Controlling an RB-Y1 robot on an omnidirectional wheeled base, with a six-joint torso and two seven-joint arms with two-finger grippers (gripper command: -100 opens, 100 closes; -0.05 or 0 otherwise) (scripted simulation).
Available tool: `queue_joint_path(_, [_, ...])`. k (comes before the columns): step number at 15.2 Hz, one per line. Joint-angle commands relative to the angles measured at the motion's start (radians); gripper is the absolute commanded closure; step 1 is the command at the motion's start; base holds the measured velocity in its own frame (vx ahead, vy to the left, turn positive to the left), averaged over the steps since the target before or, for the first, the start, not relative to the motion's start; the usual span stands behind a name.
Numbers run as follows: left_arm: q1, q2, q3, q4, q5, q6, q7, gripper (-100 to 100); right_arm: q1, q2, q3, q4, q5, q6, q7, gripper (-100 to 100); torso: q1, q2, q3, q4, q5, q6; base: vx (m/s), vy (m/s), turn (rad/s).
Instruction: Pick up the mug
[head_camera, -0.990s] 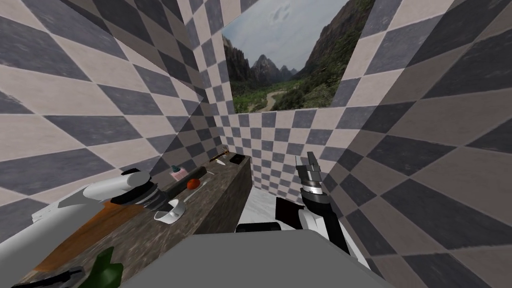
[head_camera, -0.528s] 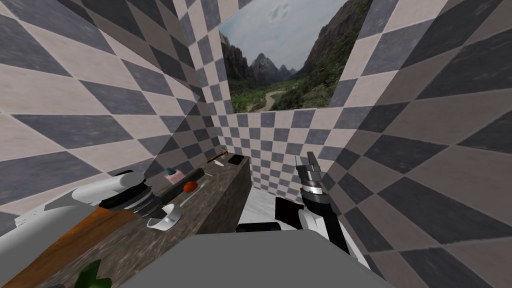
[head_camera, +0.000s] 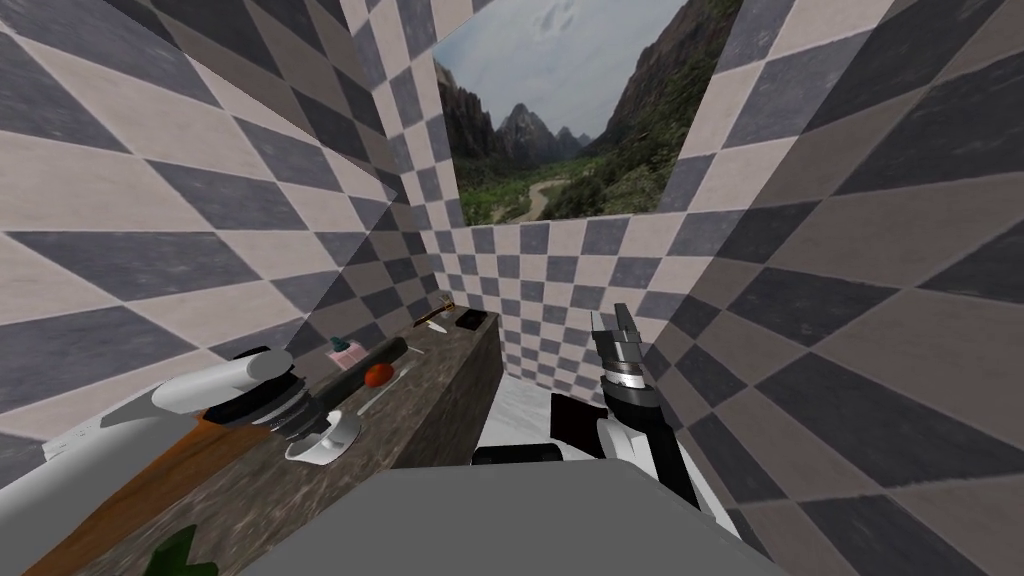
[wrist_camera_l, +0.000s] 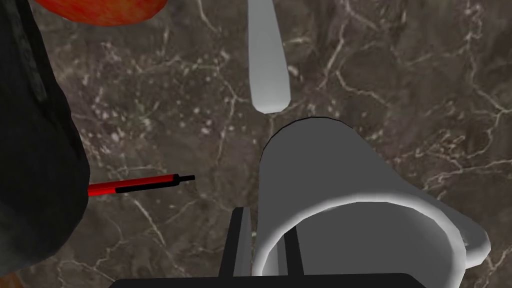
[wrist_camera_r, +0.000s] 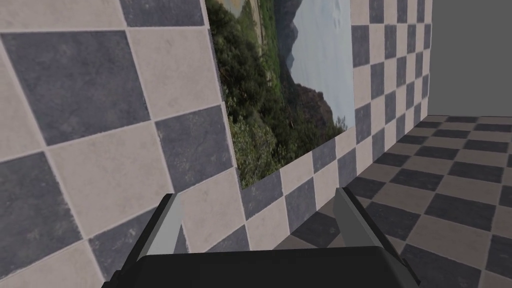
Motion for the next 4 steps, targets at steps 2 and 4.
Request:
queue_joint_path(2, [-0.007,0.020,0.009,-0.015,0.024,0.028,0.011,100,0.000,0.000,0.000,0.000,0.000,0.000,0.000,0,0.001,0.000,0.000,0.000,0.000,0.000,-0.001,-0.001,0.012])
queue_joint_path(4, [-0.002,0.015,0.008,-0.015,0.020,0.020,0.008,100,0.000,0.000,0.000,0.000,0.000,0.000,0.000,0,0.001,0.001,0.000,0.000,-0.001,0.000,-0.002,0.001,0.016])
